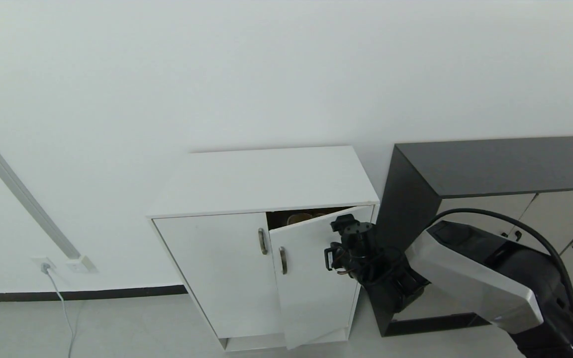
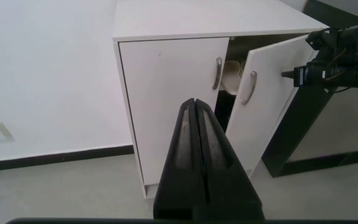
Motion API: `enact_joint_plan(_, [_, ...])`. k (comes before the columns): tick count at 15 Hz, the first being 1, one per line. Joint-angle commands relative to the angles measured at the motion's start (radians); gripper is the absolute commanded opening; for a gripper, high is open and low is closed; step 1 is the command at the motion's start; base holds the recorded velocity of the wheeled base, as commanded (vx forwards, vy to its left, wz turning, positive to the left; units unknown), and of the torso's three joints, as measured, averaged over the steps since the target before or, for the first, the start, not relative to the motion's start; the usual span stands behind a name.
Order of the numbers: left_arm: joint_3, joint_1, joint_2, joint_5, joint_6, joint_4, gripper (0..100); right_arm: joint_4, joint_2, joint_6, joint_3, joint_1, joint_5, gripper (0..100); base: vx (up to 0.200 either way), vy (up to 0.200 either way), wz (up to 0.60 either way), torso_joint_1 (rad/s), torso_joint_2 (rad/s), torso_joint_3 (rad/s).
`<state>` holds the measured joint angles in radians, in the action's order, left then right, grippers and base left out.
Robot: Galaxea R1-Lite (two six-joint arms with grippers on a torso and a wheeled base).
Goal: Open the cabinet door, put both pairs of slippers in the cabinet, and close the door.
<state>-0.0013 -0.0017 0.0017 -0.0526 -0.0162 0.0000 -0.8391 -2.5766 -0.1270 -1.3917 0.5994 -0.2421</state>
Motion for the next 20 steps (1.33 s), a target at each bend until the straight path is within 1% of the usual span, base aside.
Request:
enact_joint_plan(1, [0.0, 0.0, 0.0, 0.0, -0.001, 0.0, 0, 0.005, -0.022, 0.0, -0.029, -0.004, 0.0, 0, 0.0, 0.0, 0.0, 0.0, 0.0, 0.0])
enact_joint_plan(9, [0.0, 0.0, 0.0, 0.0, -0.001, 0.0, 0, 0.041, -0.047, 0.0, -0.095, -0.013, 0.0, 0, 0.0, 0.0, 0.0, 0.0, 0.0, 0.0])
enact_joint_plan(20, [0.0, 0.0, 0.0, 0.0, -0.001, 0.0, 0, 0.048, -0.082, 0.0, -0.153, -0.023, -0.002, 0, 0.0, 0.0, 0.0, 0.0, 0.0, 0.0])
